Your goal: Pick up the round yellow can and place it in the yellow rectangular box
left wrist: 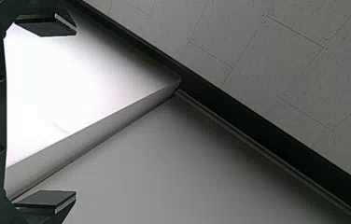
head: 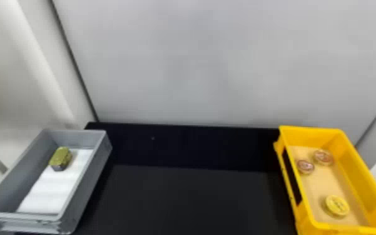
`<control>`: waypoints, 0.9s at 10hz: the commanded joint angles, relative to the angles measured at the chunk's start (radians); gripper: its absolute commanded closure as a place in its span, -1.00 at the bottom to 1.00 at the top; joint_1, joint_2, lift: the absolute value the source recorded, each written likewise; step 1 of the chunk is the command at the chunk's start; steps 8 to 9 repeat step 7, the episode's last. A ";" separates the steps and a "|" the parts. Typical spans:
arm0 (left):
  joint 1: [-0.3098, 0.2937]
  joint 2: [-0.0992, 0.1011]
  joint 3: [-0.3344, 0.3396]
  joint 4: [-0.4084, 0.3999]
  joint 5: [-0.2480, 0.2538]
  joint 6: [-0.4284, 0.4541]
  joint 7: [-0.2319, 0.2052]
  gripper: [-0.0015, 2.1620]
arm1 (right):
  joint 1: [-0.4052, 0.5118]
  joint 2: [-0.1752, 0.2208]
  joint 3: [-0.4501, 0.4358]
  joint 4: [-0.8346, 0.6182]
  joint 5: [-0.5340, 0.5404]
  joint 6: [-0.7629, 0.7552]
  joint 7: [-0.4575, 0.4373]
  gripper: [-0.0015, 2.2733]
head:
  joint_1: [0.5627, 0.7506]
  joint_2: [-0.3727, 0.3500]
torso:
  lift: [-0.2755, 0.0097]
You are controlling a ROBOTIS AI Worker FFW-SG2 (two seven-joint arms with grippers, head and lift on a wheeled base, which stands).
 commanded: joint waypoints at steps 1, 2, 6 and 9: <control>0.002 -0.001 0.001 0.001 0.000 0.000 0.000 -0.95 | 0.004 0.000 0.000 -0.004 -0.068 0.020 -0.023 -0.90 | 0.07 0.18 | 0.86; -0.001 0.002 0.001 0.001 0.000 0.000 0.000 -0.95 | 0.007 0.000 0.000 -0.005 -0.115 0.037 -0.043 -0.89 | 0.07 0.18 | 0.86; -0.001 0.004 0.001 0.001 0.000 0.003 -0.001 -0.95 | -0.047 -0.017 -0.017 -0.045 -0.280 0.164 -0.084 -0.89 | 0.07 0.18 | 0.86; -0.001 0.004 0.001 0.001 0.000 0.005 -0.001 -0.95 | -0.071 -0.034 -0.015 -0.061 -0.349 0.210 -0.109 -0.89 | 0.07 0.18 | 0.86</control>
